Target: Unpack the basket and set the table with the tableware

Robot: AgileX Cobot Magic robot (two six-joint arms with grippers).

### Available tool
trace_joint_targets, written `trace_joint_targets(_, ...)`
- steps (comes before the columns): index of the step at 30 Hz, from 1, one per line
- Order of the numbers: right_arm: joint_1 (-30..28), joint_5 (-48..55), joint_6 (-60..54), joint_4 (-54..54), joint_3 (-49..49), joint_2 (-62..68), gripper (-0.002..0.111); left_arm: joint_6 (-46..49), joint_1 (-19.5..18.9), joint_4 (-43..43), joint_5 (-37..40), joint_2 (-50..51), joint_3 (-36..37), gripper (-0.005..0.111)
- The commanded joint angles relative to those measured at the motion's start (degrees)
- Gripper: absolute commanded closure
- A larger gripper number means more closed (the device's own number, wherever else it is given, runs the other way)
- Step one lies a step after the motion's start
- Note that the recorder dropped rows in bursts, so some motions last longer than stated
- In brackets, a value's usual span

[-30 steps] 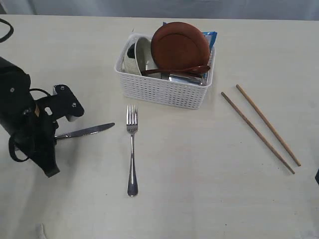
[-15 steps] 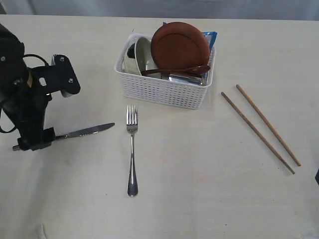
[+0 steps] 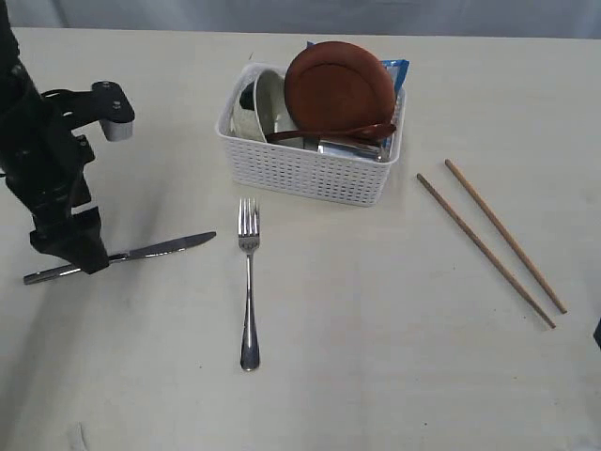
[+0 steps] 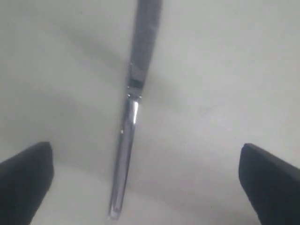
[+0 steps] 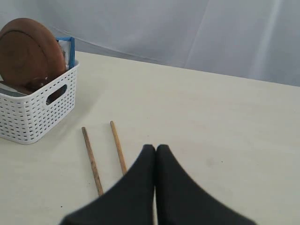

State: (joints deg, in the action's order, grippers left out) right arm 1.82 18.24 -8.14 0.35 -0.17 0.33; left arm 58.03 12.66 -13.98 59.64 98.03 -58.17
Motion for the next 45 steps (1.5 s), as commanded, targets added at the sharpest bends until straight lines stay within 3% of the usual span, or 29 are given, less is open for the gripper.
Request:
trace_joint_targets(1, -0.43, -0.16, -0.04, -0.35, 0.17, -0.33, 0.109, 1.51, -0.14, -1.98, -1.3, 0.53, -0.24, 0.002)
trace_joint_targets(10, -0.43, -0.16, -0.04, -0.35, 0.17, -0.33, 0.109, -0.17, -0.14, -0.99, 0.64, 2.88, 1.15, 0.002)
trace_joint_targets(15, -0.43, -0.16, -0.04, -0.35, 0.17, -0.33, 0.109, 3.25, -0.14, -0.02, -7.81, 3.38, 4.08, 0.002)
trace_joint_targets(20, -0.43, -0.16, -0.04, -0.35, 0.17, -0.33, 0.109, 12.43, 0.0, 0.35, -14.39, 3.38, 6.12, 0.002)
trace_joint_targets(32, -0.43, -0.16, -0.04, -0.35, 0.17, -0.33, 0.109, 16.82, 0.22, 2.13, -27.12, 3.38, 13.09, 0.002)
trace_joint_targets(39, -0.43, -0.16, -0.04, -0.35, 0.17, -0.33, 0.109, 16.58, 6.02, 3.73, -35.17, 3.38, 18.24, 0.003)
trace_joint_targets(41, -0.43, -0.16, -0.04, -0.35, 0.17, -0.33, 0.109, 15.72, 6.02, 3.73, -35.46, 3.38, 19.3, 0.01)
trace_joint_targets(45, -0.43, -0.16, -0.04, -0.35, 0.17, -0.33, 0.109, 9.39, 6.02, 3.73, -34.56, 3.38, 19.66, 0.053)
